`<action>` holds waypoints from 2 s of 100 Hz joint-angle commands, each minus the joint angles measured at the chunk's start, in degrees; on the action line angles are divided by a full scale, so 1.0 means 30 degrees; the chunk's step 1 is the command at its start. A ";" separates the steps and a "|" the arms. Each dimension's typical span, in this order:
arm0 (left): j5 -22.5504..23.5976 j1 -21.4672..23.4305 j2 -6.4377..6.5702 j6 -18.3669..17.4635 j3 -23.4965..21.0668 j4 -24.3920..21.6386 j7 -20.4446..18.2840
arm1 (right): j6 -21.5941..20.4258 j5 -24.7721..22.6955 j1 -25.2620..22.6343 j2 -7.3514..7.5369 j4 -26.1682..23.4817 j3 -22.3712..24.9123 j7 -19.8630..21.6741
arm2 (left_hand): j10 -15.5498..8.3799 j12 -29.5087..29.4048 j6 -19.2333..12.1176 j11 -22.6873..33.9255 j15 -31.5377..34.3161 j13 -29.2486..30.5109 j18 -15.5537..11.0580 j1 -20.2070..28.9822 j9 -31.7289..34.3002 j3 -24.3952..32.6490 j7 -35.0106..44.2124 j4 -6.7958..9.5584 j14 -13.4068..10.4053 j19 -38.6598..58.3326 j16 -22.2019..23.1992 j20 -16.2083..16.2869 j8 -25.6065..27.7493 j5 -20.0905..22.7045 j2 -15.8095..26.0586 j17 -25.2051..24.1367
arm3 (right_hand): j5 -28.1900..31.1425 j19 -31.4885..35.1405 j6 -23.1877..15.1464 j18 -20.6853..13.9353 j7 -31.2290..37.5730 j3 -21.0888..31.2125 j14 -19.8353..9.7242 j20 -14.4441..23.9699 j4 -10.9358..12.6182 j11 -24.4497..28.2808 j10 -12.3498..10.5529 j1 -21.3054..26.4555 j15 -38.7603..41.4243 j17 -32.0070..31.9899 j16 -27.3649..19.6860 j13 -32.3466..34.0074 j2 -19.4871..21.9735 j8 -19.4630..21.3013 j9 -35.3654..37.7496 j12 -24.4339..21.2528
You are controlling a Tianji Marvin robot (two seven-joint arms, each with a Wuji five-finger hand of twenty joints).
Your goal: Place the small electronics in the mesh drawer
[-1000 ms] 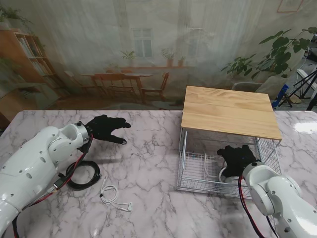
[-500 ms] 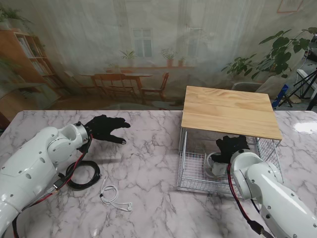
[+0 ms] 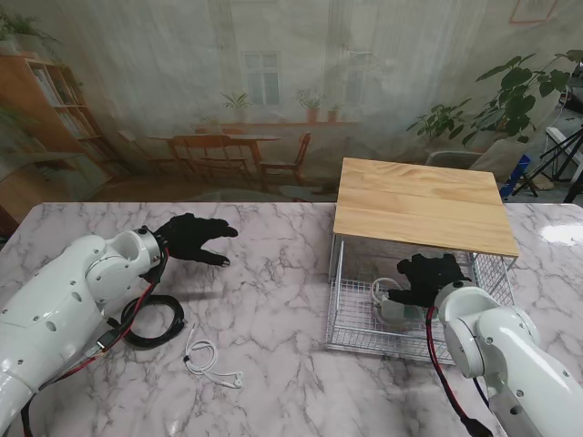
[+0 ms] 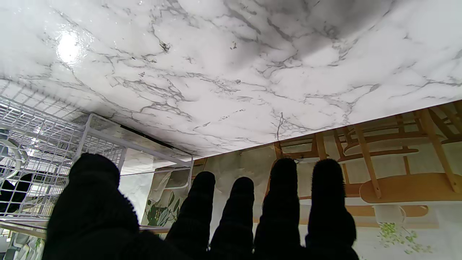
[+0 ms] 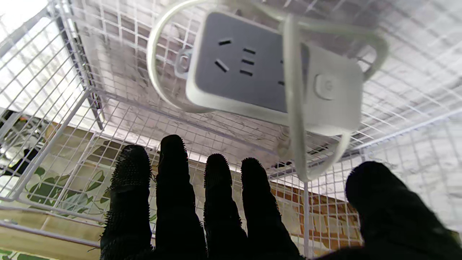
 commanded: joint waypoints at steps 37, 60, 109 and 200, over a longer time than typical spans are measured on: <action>0.0672 0.0291 0.0042 0.0050 -0.0264 0.0006 0.0193 | -0.1074 0.2228 -0.3392 -0.0241 -0.3359 0.2086 -0.2417 | -0.0101 0.0156 0.0232 0.0026 -0.0344 0.0111 -0.0376 0.0635 0.0657 -0.0153 0.0259 0.0230 -0.0303 -0.0105 0.0075 0.0211 0.0030 0.0531 0.0812 -0.0588 | 0.0049 -0.1261 -0.1364 0.0439 0.0198 0.0115 0.0265 -0.0738 -0.0701 -0.0838 -0.0337 -0.0177 -0.0955 -0.0946 -0.0374 -0.1360 -0.0229 -0.0473 -0.0029 -0.0653; 0.1456 0.1234 0.0191 -0.0181 -0.1419 -0.0313 0.0298 | -0.1748 0.2671 -0.4987 -0.0461 -0.4355 0.2952 -0.4423 | 0.0103 0.0039 0.0324 -0.0258 -0.0411 -0.0090 -0.0934 0.1071 -0.0017 -0.0216 0.0217 0.0265 -0.0450 -0.0295 0.0021 0.0136 0.0004 0.0502 -0.0323 -0.0626 | 0.0206 -0.1937 -0.1538 0.0624 0.0330 0.0082 0.0275 -0.1121 -0.0783 -0.1245 -0.0300 -0.0061 -0.1012 -0.1306 -0.0472 -0.1641 -0.0325 -0.0702 0.0054 -0.0883; 0.4793 0.4619 0.0631 -0.1253 -0.5363 -0.1260 0.1910 | -0.1895 0.2937 -0.5938 -0.0568 -0.4290 0.3564 -0.5348 | 0.0698 -0.1057 0.1091 -0.0143 -0.0329 -0.0273 -0.2872 0.1223 -0.1456 0.0016 -0.0497 0.0398 -0.0997 0.0014 -0.0414 -0.0582 -0.0921 -0.0539 -0.2757 -0.0553 | 0.0070 -0.2311 -0.1601 0.0806 0.0385 -0.0026 0.0327 -0.1325 -0.0821 -0.1368 -0.0292 -0.0076 -0.1041 -0.1683 -0.0546 -0.1859 -0.0184 -0.0966 -0.0074 -0.0940; 0.7249 0.6253 0.1068 -0.0901 -0.5388 -0.0514 0.3867 | -0.1819 0.3157 -0.6530 -0.0700 -0.4400 0.3768 -0.6455 | -0.0204 0.1545 -0.4024 0.0460 -0.0072 -0.1523 -0.3100 0.5543 -0.4109 0.4388 0.1820 0.2660 -0.1459 0.0185 0.2192 0.1926 0.0891 -0.0458 -0.5133 -0.0920 | 0.0091 -0.2476 -0.1590 0.0882 0.0621 -0.0133 0.0368 -0.1321 -0.0812 -0.1271 -0.0204 0.0279 -0.1027 -0.1772 -0.0570 -0.1877 -0.0241 -0.1112 -0.0045 -0.0929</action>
